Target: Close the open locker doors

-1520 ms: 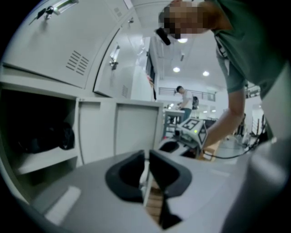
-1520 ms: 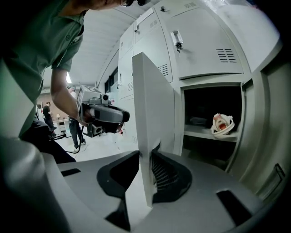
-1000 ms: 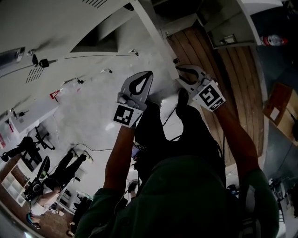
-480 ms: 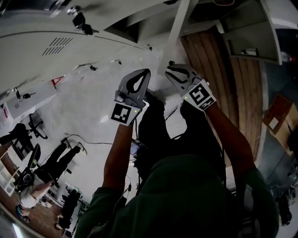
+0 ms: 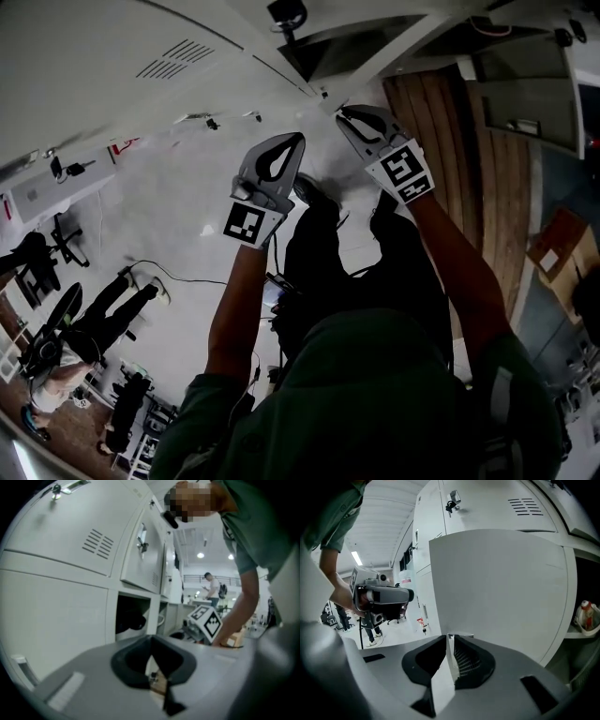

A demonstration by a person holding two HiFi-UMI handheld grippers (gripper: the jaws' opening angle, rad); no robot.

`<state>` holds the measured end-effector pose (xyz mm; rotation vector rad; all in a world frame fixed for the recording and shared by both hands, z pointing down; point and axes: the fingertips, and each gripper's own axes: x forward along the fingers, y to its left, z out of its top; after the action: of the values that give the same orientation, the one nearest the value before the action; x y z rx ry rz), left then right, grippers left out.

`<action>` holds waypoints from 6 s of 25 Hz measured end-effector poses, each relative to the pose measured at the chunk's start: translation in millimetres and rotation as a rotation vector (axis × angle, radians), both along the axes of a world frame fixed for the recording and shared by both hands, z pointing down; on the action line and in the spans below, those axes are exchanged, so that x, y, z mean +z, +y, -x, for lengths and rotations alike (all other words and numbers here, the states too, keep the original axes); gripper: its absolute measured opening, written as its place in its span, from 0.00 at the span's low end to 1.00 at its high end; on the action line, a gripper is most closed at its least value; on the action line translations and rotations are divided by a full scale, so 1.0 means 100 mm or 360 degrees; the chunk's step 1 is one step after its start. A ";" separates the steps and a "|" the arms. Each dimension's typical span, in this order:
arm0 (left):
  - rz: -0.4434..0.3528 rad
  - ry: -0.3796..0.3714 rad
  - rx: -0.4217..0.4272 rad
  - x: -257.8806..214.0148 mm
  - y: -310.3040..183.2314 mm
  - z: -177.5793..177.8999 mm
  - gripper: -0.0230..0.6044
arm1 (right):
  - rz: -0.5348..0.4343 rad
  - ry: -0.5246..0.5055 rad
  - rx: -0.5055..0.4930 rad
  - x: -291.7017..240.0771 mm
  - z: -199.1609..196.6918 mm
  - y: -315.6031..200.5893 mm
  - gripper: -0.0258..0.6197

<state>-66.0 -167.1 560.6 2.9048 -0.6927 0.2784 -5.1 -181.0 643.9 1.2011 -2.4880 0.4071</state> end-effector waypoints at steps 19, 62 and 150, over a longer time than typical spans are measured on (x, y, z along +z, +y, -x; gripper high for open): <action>-0.0048 0.0000 -0.0043 -0.28 -0.37 0.34 0.04 | 0.0039 -0.0010 0.0155 -0.12 0.11 -0.74 0.12; -0.0217 0.0105 0.0173 -1.96 0.29 -0.99 0.04 | -0.0212 -0.0289 0.0333 -2.10 -1.23 0.20 0.07; -0.0007 0.0020 0.0593 -0.29 0.09 -3.57 0.04 | 0.0102 0.0047 0.0247 -0.04 -3.45 0.43 0.12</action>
<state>291.0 -158.1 531.9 3.0192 -0.1434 0.2972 339.5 -138.0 640.4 1.3687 -2.3468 0.5014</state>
